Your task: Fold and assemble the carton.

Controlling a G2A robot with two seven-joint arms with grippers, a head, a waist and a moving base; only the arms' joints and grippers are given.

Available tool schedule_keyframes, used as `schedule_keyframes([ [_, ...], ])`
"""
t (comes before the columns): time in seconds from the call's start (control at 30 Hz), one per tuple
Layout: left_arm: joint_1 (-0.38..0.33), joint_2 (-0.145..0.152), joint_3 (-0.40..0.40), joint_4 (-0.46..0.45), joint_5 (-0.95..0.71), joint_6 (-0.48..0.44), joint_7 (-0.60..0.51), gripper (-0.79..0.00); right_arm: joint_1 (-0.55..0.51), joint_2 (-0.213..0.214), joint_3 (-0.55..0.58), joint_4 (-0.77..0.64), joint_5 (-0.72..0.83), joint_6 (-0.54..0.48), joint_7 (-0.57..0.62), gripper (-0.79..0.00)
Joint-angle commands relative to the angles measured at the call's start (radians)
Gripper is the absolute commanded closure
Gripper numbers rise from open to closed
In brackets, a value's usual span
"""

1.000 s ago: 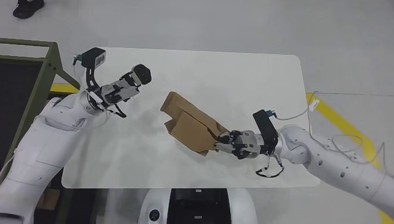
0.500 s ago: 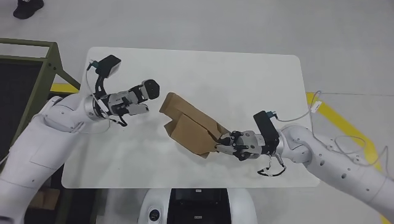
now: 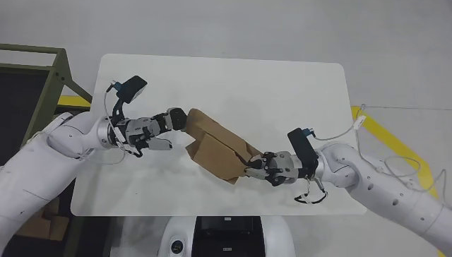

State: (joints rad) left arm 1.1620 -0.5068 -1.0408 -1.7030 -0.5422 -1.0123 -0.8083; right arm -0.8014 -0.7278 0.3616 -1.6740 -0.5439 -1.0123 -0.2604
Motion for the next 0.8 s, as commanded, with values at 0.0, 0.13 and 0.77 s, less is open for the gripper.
schedule_keyframes([
  [0.0, -0.015, 0.013, 0.028, -0.009, 0.007, 0.000, 0.000, -0.785, -0.001, -0.002, 0.002, -0.003, 0.005, 0.000, 0.013, 0.000],
  [0.13, -0.051, 0.031, 0.084, -0.023, 0.014, 0.000, 0.000, -0.785, -0.004, -0.005, 0.006, -0.006, 0.016, 0.000, 0.034, 0.000],
  [0.77, -0.229, 0.069, 0.310, 0.003, -0.027, 0.000, 0.000, -0.785, -0.020, -0.018, 0.027, -0.007, 0.036, 0.000, 0.082, 0.000],
])
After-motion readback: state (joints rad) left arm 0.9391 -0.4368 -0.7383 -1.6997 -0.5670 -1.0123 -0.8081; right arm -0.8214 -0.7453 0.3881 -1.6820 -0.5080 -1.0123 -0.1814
